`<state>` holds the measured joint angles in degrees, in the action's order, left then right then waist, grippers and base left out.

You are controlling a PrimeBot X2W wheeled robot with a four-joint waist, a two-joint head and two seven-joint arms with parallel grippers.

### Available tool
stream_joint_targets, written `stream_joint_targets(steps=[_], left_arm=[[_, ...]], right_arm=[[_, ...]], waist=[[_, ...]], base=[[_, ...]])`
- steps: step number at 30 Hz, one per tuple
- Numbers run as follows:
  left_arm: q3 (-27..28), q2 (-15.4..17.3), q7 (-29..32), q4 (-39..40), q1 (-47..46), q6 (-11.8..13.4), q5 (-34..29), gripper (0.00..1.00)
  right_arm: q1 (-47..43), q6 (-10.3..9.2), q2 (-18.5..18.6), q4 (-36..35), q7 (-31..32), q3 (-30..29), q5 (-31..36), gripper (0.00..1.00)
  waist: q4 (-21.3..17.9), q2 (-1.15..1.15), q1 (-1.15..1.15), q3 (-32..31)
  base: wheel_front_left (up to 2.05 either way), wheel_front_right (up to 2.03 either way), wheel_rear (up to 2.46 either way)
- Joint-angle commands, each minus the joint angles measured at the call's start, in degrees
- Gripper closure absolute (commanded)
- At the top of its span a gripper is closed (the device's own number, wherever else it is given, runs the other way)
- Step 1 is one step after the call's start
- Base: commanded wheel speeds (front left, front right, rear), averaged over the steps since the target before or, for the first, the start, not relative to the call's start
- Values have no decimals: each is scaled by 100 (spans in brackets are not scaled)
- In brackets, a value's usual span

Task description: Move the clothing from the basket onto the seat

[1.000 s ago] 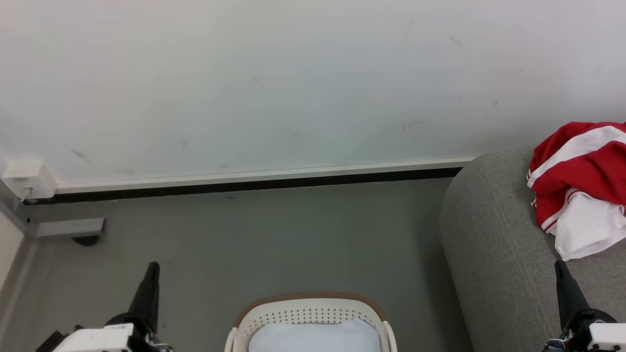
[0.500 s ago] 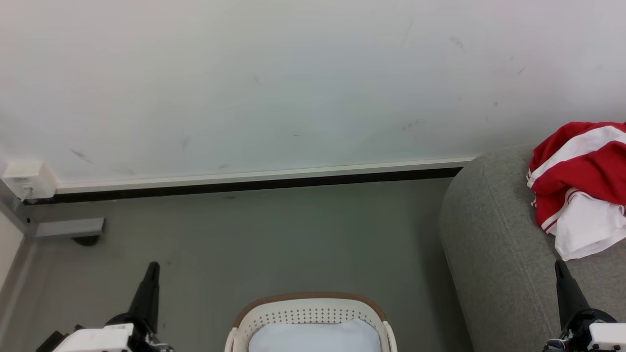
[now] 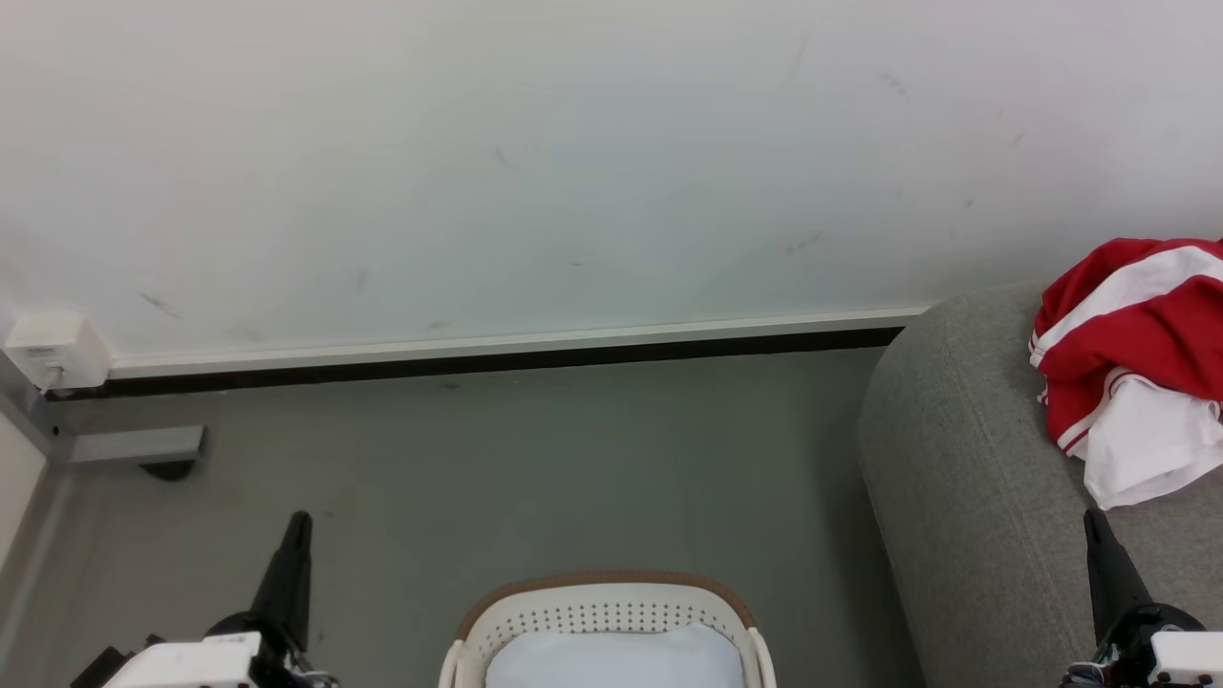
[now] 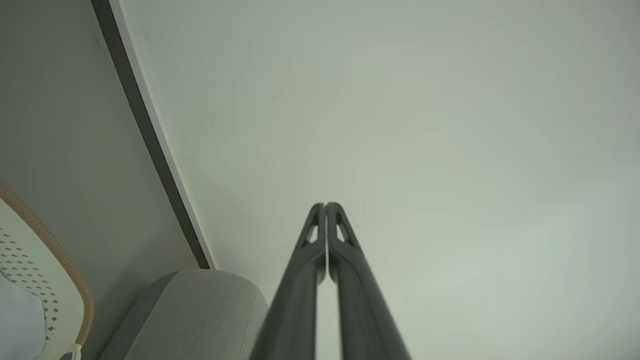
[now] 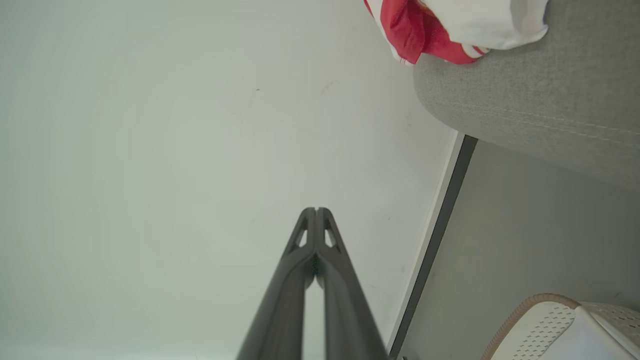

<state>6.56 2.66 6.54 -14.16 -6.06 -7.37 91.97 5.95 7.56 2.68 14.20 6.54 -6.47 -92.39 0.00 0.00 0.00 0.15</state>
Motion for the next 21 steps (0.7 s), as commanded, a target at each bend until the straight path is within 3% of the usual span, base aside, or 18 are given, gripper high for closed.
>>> stream_joint_targets(steps=[1,21], left_arm=[[9,40,21,16,-49,-27,79,100],[6,40,21,16,-49,-27,79,100]], right_arm=[[65,-14,38,-33,20,-24,-4,100],[65,-14,38,-33,20,-24,-4,100]], waist=[[0,0,0,0],[0,0,0,0]], base=[[0,0,0],[0,0,0]])
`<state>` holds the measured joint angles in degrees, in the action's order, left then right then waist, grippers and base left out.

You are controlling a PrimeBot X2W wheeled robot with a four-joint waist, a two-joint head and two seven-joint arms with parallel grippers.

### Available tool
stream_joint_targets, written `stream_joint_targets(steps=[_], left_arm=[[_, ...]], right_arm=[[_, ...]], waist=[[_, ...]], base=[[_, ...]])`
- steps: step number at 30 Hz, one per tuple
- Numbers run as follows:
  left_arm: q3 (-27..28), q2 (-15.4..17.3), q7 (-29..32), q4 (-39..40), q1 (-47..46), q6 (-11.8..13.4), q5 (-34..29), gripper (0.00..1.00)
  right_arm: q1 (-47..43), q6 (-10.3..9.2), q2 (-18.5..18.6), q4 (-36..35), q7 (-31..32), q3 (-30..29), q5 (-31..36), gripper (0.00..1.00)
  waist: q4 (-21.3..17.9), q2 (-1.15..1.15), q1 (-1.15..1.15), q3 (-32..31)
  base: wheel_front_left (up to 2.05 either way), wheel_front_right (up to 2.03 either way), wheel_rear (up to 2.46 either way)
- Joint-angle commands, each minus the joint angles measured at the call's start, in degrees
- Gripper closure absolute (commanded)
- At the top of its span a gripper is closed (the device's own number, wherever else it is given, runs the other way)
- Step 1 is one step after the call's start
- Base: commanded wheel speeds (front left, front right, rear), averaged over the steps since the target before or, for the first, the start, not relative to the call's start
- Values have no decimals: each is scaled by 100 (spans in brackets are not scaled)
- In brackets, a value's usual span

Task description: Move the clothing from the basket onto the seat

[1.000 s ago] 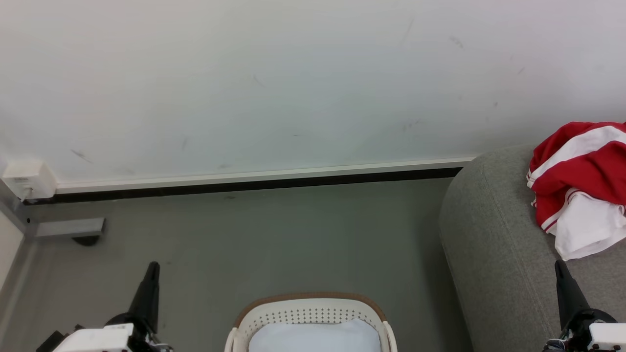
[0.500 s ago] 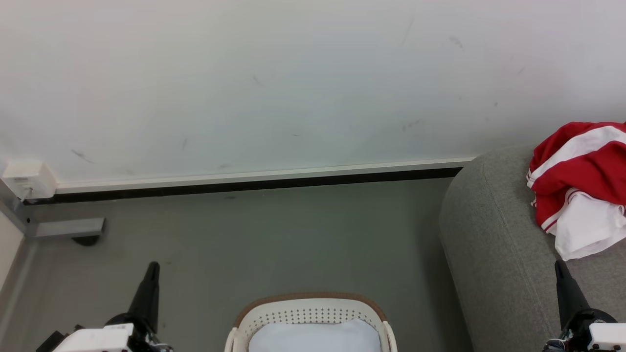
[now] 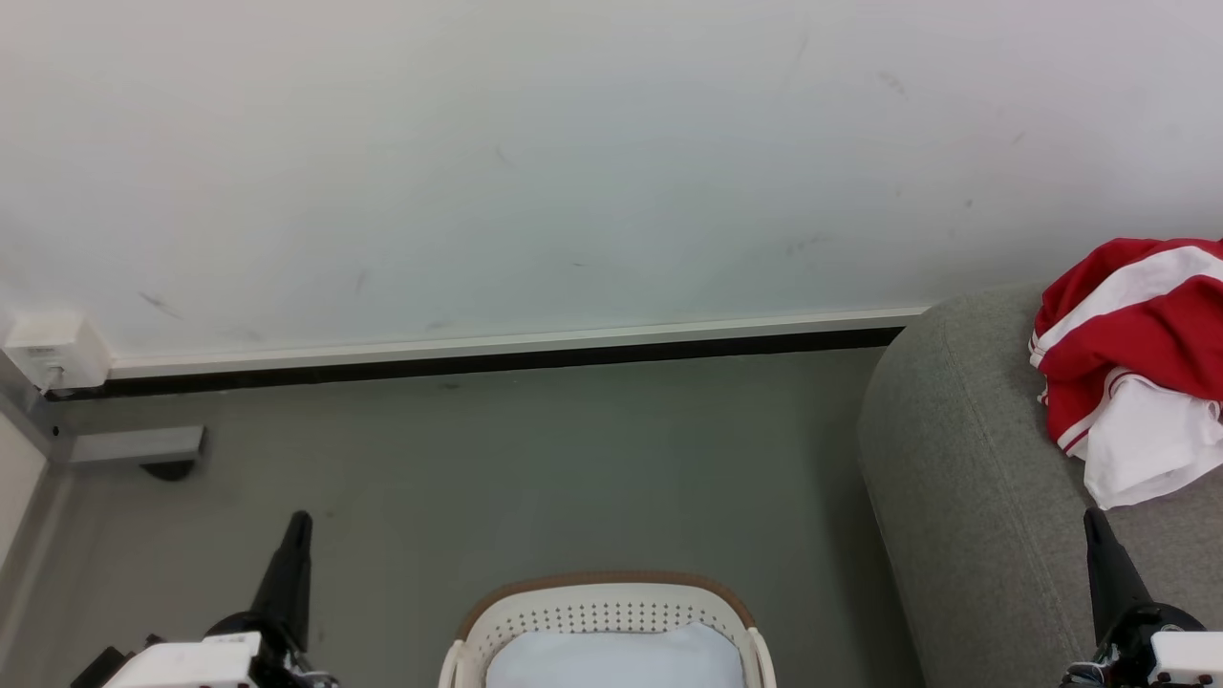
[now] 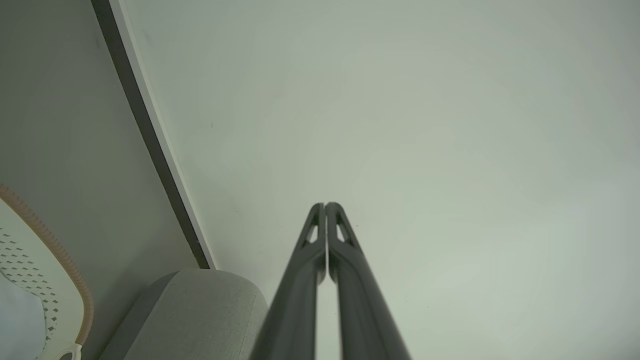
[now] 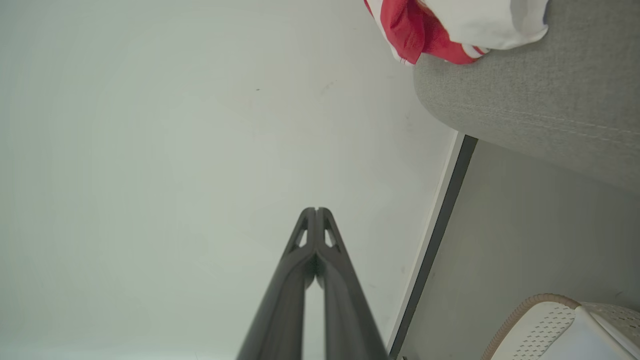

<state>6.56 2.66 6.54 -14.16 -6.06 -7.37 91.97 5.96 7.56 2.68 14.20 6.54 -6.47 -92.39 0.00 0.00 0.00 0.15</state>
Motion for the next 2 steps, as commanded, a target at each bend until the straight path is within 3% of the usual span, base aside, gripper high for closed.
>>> stream_joint_targets(steps=[1,2], left_arm=[[6,40,21,16,-49,-27,79,100],[6,40,21,16,-49,-27,79,100]], right_arm=[[64,-14,38,-33,20,-24,-4,100],[64,-14,38,-33,20,-24,-4,100]], waist=[[0,0,0,0],[0,0,0,0]], base=[[0,0,0],[0,0,0]])
